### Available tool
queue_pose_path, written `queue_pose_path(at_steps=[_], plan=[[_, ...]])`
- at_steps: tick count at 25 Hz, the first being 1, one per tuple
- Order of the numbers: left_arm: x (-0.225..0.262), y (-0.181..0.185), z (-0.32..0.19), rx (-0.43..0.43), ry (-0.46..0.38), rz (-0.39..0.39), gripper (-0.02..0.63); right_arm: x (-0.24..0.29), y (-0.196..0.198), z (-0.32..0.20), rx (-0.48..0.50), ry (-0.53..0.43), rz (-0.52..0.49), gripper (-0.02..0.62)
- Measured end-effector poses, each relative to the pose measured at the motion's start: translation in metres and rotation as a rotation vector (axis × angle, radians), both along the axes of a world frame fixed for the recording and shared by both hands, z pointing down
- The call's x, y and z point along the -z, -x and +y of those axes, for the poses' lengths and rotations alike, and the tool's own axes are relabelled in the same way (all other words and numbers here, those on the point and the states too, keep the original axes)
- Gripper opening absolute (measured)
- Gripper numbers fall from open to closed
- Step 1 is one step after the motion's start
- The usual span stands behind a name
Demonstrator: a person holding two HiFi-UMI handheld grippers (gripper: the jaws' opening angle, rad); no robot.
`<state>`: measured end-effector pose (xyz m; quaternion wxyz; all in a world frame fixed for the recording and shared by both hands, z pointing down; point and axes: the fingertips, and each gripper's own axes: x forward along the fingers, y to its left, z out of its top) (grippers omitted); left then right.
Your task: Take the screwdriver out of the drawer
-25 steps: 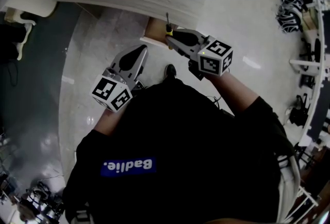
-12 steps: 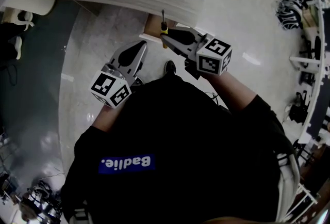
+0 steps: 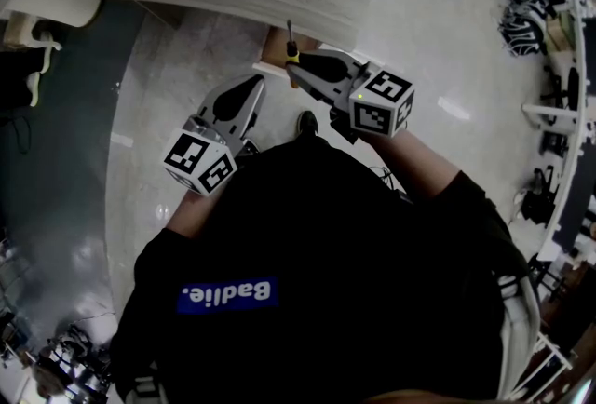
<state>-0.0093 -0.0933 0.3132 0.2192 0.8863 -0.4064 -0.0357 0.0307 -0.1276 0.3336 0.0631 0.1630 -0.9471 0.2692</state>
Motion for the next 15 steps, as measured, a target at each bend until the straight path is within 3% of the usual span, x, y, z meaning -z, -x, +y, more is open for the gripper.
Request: queue_pose_path(at_steps=[15], plan=[[-0.0013,0.0019,0.0029,0.007,0.004,-0.004,-0.002,-0.0033,0.0023,0.0022,0.008,0.002,0.003,0.095]])
